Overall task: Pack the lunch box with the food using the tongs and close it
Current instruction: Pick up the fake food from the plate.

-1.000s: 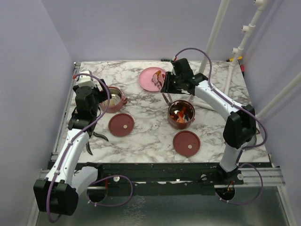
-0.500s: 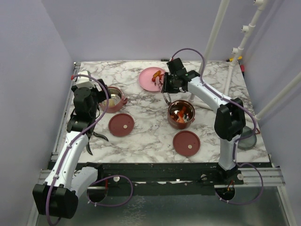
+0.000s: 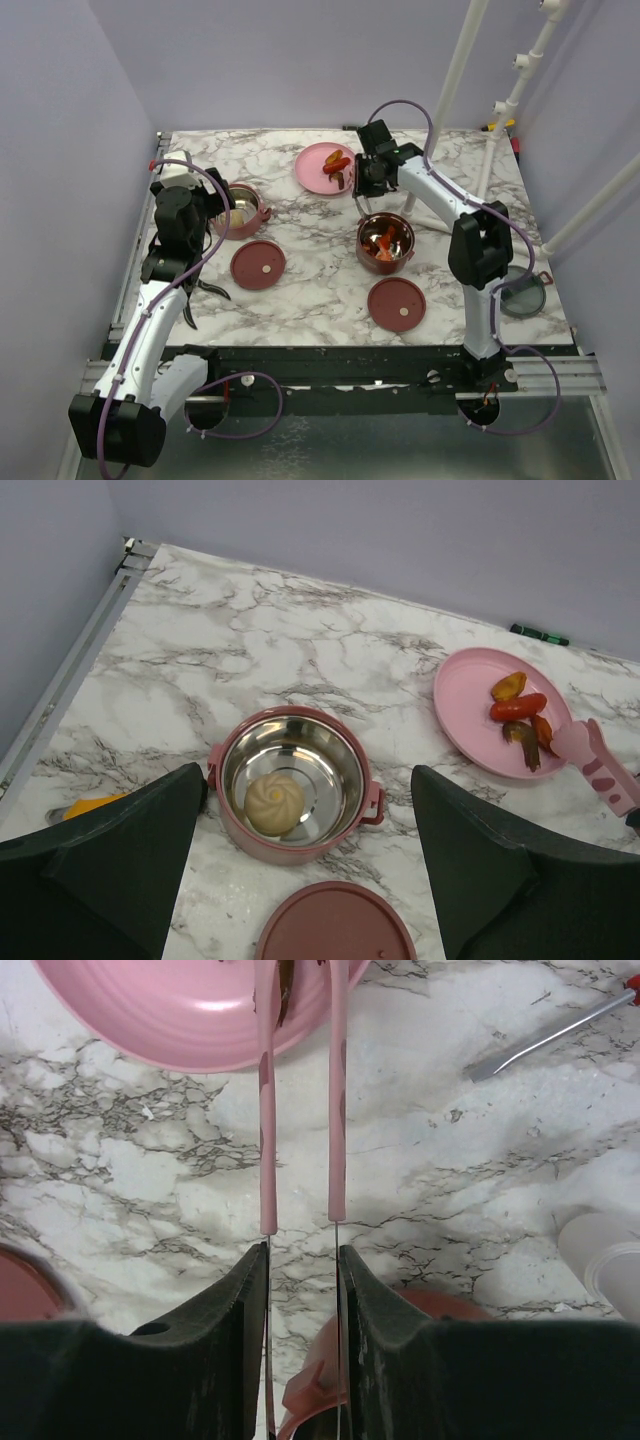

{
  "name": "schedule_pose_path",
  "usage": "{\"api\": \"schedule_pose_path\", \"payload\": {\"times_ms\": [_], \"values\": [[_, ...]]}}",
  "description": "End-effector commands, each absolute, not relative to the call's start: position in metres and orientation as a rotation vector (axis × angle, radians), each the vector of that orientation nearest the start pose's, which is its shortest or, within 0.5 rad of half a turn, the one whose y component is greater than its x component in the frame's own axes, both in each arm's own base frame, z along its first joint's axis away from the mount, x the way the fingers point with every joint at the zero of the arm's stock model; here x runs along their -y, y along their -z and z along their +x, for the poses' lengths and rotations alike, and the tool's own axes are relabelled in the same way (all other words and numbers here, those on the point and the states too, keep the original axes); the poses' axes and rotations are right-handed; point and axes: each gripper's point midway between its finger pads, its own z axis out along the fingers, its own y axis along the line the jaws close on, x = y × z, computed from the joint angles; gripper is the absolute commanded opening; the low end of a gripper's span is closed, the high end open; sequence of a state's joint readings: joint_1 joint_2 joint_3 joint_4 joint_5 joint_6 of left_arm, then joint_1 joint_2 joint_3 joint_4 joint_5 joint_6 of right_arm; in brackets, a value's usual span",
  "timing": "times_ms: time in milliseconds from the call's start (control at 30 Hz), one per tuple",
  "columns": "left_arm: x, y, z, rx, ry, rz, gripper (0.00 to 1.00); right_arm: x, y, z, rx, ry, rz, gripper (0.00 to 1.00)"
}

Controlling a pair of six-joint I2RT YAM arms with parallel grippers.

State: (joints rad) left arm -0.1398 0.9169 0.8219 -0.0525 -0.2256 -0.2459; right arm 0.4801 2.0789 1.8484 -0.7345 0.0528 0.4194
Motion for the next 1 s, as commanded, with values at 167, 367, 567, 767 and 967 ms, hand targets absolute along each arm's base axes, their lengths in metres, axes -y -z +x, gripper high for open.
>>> {"api": "schedule_pose_path", "payload": {"times_ms": [167, 367, 567, 767, 967], "values": [[0.022, -0.288, 0.346, -1.677, 0.100, -0.236, 0.87, -0.235, -0.109, 0.466, -2.582, -0.230, -0.067, 0.31], [0.022, -0.287, 0.346, -1.678, 0.097, -0.235, 0.87, -0.235, -0.102, 0.470, -2.598, -0.221, -0.078, 0.31], [0.021, -0.288, 0.346, -1.676, 0.093, -0.235, 0.87, -0.235, -0.097, 0.474, -2.608, -0.219, -0.082, 0.31], [0.021, -0.288, 0.346, -1.676, 0.092, -0.234, 0.87, -0.239, -0.088, 0.476, -2.631, -0.233, -0.091, 0.32], [0.022, -0.289, 0.345, -1.673, 0.093, -0.232, 0.87, -0.242, -0.081, 0.477, -2.651, -0.241, -0.094, 0.32]]}}
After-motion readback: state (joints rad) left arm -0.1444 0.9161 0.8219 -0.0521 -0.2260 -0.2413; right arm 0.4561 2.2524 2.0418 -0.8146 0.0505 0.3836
